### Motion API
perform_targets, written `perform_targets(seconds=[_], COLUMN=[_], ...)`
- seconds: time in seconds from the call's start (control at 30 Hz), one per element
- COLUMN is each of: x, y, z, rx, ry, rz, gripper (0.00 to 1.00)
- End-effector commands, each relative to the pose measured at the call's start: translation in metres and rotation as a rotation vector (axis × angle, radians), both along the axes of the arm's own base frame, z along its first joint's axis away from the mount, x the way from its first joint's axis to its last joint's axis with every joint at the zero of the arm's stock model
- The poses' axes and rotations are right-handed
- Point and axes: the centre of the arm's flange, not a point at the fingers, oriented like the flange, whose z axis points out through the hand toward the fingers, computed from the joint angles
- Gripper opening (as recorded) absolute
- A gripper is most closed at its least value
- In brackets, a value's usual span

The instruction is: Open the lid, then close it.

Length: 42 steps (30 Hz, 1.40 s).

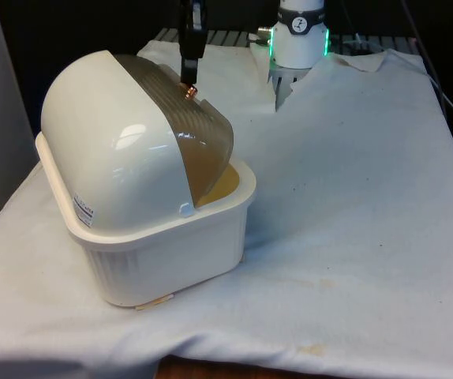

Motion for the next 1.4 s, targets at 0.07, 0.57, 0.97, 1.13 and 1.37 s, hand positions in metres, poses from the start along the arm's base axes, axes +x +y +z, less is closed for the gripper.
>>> perform_targets(seconds=[0.07,0.57,0.97,1.13,1.37], x=[-0.006,-0.014,-0.001,0.001,0.005], y=[0.007,0.027,0.032,0.032,0.025], z=[0.001,0.003,0.020,0.018,0.020], rx=[0.040,0.096,0.105,0.101,0.093], ry=[0.014,0.054,0.015,0.011,0.002], rz=[-0.002,-0.004,0.005,0.005,0.003], gripper=[0.00,0.00,0.00,0.00,0.00])
